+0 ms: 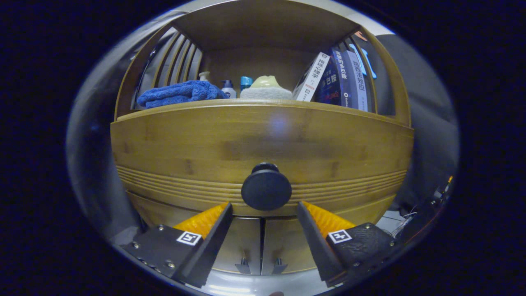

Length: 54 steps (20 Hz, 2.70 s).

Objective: Pull open the drawer, take out the items inside it, and place them on the countertop above the cabinet.

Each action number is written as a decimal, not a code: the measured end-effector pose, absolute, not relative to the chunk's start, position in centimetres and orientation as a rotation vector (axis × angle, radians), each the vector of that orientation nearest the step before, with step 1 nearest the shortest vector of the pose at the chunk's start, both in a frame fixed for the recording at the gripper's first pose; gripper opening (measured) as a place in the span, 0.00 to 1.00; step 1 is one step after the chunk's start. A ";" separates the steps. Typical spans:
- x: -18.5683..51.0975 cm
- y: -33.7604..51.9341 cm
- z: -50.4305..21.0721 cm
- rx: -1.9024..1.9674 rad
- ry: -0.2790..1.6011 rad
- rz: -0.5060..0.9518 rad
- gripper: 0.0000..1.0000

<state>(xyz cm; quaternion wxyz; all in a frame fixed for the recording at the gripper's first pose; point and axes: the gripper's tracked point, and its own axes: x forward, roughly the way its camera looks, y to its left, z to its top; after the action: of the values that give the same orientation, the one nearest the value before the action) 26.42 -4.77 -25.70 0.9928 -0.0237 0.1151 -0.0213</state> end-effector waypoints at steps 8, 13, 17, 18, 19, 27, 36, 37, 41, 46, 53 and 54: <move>20.5 -2.6 -28.0 -0.044 0.316 -0.021 0.98; 14.3 -0.7 -24.6 -0.008 0.334 0.016 0.98; 9.2 -0.7 -18.0 0.021 0.278 0.025 0.98; 8.3 -0.5 -16.3 0.040 0.269 0.037 0.98; 7.2 -0.7 -14.6 0.054 0.262 0.044 0.97; 0.8 -1.4 0.2 0.083 0.101 0.073 0.97; -2.3 -3.0 7.4 0.125 -0.009 0.015 0.98; -2.5 -2.8 7.5 0.122 -0.019 0.013 0.99; -2.7 -2.4 8.1 0.079 -0.048 -0.004 0.99; -2.4 -0.6 8.6 0.081 -0.078 0.023 0.99; -3.0 -0.1 7.9 0.055 -0.087 0.052 0.99; -2.9 -0.2 7.8 0.047 -0.083 0.051 0.99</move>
<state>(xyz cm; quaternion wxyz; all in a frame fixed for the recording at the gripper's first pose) -2.93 -0.20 7.76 0.9985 0.0237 -0.0413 0.0256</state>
